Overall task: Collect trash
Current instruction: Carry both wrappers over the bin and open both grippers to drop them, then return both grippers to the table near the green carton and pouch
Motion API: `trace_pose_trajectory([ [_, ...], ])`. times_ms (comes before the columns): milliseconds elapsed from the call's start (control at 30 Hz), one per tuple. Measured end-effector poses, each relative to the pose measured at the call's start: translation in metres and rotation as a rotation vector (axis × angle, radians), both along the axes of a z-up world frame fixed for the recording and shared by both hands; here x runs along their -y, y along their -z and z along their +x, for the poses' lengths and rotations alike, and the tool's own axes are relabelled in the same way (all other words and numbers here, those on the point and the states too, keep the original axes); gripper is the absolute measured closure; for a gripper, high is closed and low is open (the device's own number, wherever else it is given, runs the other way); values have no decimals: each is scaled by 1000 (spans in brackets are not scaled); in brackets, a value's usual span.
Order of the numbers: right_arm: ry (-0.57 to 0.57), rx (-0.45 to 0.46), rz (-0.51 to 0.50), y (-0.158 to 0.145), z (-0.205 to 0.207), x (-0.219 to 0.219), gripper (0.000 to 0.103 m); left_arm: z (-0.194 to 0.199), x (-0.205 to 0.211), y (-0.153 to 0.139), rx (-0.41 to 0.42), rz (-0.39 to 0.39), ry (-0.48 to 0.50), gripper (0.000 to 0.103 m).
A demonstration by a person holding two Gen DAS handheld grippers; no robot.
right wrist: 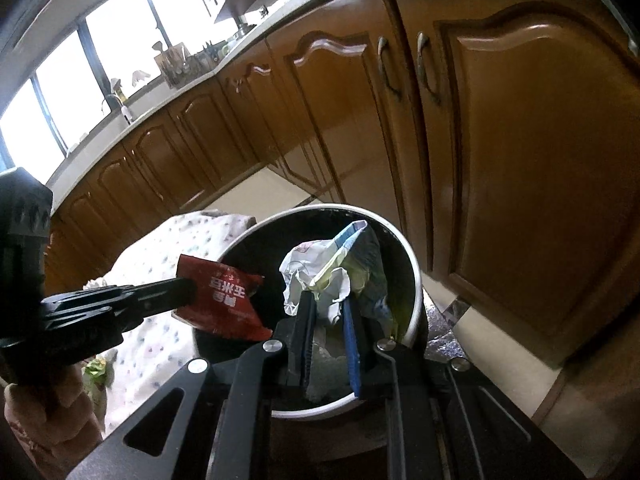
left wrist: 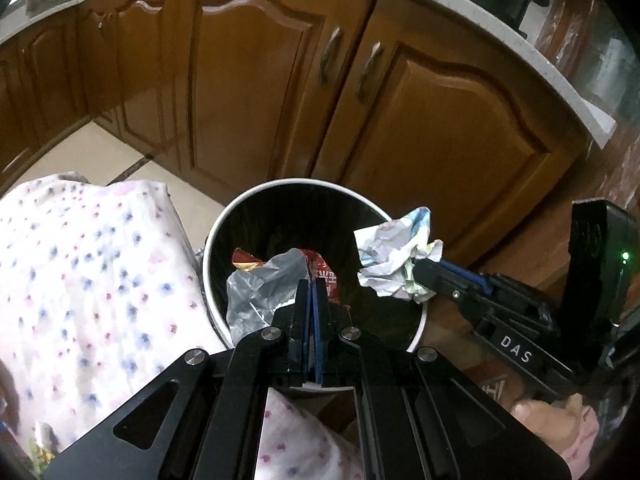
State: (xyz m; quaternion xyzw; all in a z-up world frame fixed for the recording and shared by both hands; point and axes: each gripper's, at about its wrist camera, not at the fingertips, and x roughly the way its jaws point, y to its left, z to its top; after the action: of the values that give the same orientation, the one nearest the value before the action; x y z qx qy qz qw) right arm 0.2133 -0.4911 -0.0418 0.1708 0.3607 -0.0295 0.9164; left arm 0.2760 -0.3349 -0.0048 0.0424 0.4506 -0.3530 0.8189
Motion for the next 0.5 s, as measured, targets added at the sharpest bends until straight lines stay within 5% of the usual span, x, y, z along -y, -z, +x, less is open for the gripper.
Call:
trace_pose_trajectory([
  [100, 0, -25, 3, 2, 5, 2, 77, -1, 1, 2, -3, 9, 4, 96],
  [200, 10, -27, 9, 1, 4, 4, 52, -1, -3, 1, -18, 1, -5, 69],
  [233, 12, -20, 14, 0, 3, 5, 52, -1, -6, 0, -17, -6, -10, 54],
  [267, 13, -14, 16, -2, 0, 5, 52, -2, -10, -1, -14, -12, -17, 50],
  [367, 23, 8, 26, -7, -8, 5, 51, -4, -21, -5, -11, -26, -35, 50],
  [500, 37, 52, 41, -13, -25, 0, 38, -16, -48, -11, 14, -46, -87, 46],
])
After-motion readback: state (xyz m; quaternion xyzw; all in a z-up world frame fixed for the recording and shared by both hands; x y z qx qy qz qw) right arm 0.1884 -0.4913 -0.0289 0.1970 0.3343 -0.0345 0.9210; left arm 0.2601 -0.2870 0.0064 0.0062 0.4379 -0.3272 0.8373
